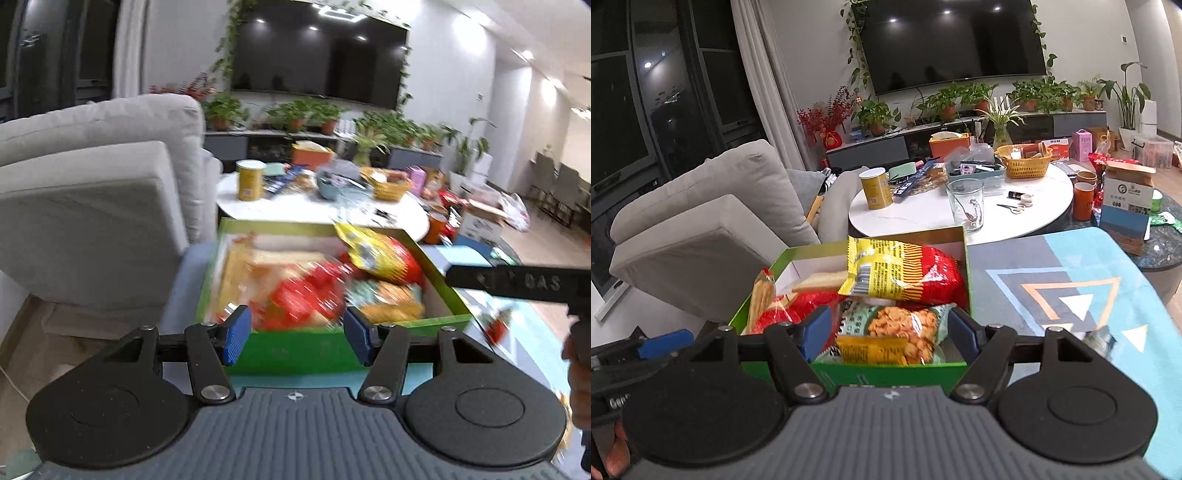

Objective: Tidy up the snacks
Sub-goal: 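Move both grippers back from the box toward the loose snacks on the mat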

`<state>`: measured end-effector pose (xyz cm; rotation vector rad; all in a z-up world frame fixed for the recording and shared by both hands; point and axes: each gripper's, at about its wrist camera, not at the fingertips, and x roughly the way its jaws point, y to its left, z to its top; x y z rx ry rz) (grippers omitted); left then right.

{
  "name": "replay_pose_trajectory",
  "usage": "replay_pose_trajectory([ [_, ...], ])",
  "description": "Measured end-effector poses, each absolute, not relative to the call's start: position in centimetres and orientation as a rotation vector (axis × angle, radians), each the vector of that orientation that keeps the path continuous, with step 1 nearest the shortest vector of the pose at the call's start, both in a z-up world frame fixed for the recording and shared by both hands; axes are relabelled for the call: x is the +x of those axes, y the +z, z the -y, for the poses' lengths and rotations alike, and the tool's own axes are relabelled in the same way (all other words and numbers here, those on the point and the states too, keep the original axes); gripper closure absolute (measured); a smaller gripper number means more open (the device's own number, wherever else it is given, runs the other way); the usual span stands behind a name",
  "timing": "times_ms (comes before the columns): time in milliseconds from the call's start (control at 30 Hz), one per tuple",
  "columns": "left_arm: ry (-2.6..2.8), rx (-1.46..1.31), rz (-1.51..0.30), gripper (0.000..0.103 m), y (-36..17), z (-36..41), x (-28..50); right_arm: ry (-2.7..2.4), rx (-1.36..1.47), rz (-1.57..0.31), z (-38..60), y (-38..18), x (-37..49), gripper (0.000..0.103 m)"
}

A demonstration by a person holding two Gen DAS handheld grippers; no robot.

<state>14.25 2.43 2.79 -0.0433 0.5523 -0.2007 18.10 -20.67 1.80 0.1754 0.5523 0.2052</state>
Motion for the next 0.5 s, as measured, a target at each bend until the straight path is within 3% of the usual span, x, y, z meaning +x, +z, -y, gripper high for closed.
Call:
replay_pose_trajectory([
  [500, -0.343, 0.023, -0.684, 0.05, -1.0, 2.2, 8.8, 0.173, 0.157, -0.612, 24.1, -0.4, 14.0, 0.055],
])
